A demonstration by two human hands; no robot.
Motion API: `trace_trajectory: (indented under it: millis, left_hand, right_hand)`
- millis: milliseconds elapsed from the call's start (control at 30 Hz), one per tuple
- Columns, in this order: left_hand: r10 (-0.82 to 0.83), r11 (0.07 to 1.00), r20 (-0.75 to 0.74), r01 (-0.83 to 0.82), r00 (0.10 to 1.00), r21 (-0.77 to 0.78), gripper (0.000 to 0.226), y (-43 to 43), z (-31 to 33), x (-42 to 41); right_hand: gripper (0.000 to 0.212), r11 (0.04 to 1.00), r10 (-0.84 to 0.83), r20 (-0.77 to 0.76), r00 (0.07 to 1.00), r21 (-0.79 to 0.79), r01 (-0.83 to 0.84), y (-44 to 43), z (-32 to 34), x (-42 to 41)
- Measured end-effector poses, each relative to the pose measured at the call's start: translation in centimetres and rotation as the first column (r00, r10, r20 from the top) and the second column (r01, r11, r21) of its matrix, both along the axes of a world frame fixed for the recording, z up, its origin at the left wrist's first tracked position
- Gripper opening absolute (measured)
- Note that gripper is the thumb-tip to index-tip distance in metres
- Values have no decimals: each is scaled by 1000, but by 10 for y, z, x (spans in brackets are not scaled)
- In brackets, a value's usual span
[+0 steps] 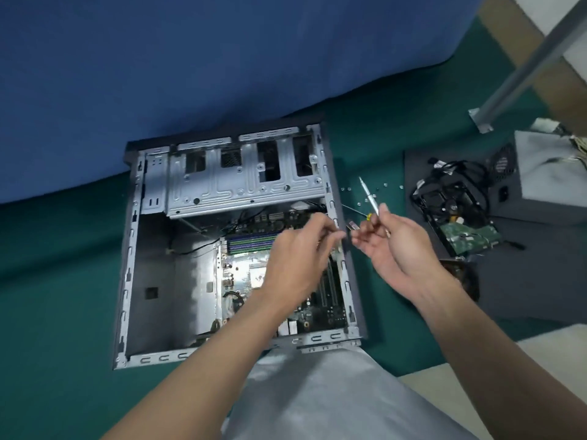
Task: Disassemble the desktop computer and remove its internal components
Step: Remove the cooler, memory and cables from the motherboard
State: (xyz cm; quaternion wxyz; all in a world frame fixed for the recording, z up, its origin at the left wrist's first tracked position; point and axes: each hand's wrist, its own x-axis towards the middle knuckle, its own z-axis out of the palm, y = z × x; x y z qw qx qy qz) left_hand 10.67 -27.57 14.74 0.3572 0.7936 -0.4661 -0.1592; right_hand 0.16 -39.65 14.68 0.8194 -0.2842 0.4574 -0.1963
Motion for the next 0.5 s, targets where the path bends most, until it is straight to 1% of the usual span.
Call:
trace_trajectory:
  millis: [33,100,167,200,233,333,400,500]
  left_hand:
    - [-36,999,42,37,998,-12,21,-8,0,-8]
    - [-94,995,125,98,988,-30,16,-23,0,-23]
    - [-154,985,204,166,967,-41,11,-34,-5,-36]
    - [-176,982,236,188,956,-32,11,-37,-9,-40]
    - [-196,979,259,204,946,-7,14,-39,-12,-42]
    - [-291,956,266,274,919,101,37,-36,-20,-39]
    - [-311,949,259,285,915,132,41,-27,-25,-33]
    - [-292,950,295,241,910,198,45,-14,-31,-19]
  right_hand:
    - [32,993,-81,40,996,88,78,2,-2,0]
    - [34,949,-195,101,976,271,161,5,-3,-2]
    - [40,894,-252,140,958,412,175,5,-4,-5]
    - [44,875,-266,152,952,452,172,3,-5,-7]
    - [45,868,-270,149,951,466,173,2,-7,-10]
    - [38,879,-255,60,965,430,206,-4,-23,-16]
    - [36,886,-255,6,967,403,231,-8,-40,-17]
    - [34,929,-193,-114,975,298,219,-9,-64,-17]
